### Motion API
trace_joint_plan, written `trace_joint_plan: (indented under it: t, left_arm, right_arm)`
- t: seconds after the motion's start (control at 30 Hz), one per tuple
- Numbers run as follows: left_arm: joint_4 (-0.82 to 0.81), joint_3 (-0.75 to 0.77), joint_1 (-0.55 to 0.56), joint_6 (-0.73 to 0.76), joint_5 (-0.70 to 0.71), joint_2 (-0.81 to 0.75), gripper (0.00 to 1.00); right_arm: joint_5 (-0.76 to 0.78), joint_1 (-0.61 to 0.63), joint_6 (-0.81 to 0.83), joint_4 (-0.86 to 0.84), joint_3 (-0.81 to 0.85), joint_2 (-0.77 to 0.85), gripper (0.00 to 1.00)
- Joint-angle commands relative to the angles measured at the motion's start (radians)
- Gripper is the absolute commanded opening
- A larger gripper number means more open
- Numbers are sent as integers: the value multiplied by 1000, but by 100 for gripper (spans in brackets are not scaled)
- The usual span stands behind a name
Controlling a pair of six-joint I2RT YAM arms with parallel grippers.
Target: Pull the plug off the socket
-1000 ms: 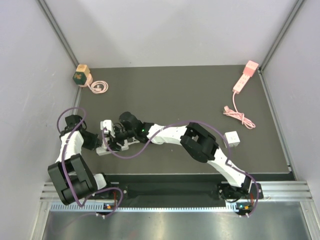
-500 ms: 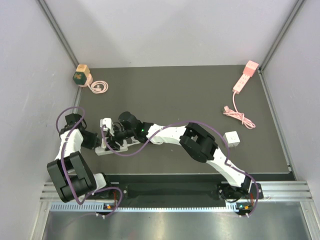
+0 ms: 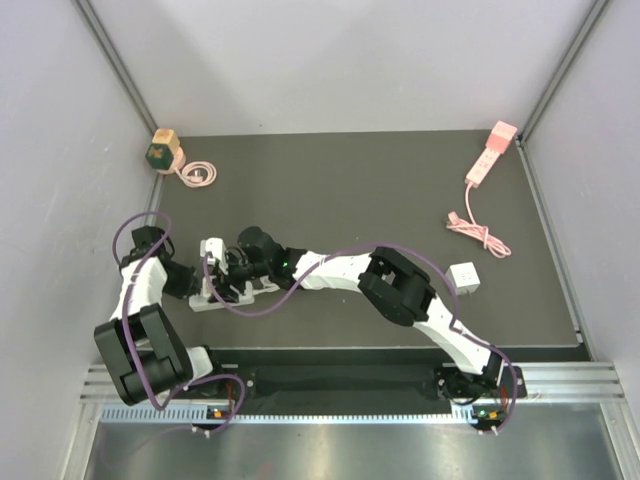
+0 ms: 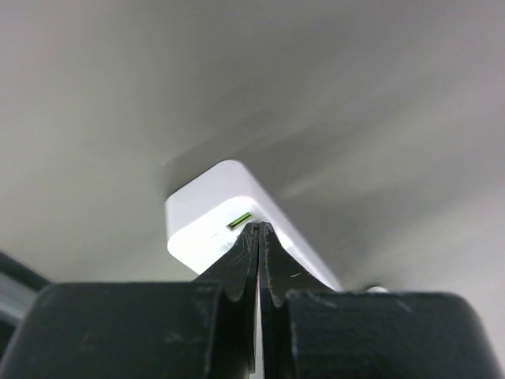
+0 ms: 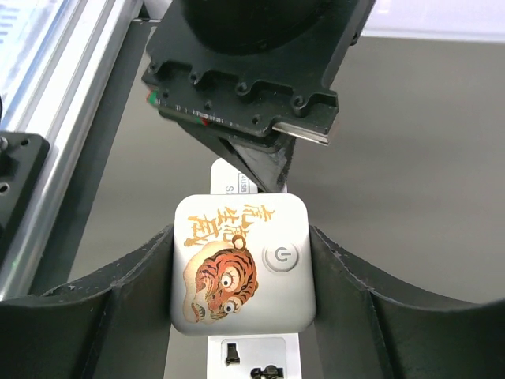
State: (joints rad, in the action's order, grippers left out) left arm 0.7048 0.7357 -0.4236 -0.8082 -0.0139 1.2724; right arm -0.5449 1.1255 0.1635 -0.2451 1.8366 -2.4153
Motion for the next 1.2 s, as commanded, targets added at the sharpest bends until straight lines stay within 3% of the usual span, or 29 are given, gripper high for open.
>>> trace_joint_plan:
  t: [0.0,0.23,0.67,0.97,1.17]
  left_arm:
    - [108,37,-4,73,57,4,0]
    - [140,50,-3,60,-26,-56,0]
    - [107,-5,-4,6,72,50,0]
    - [94,-58,-4,-17,115,104,0]
    - [93,-58,-4,-19,135,78,0]
  right_arm:
    - [8,2,100,-79,-37,71,0]
    - [-26,-4,57,-98,-42,51,0]
    - [-23,2,65,-121,-63,64,0]
    - [42,22,56,-360,-164,102,0]
    - [95,31,50,-424,-165,120,0]
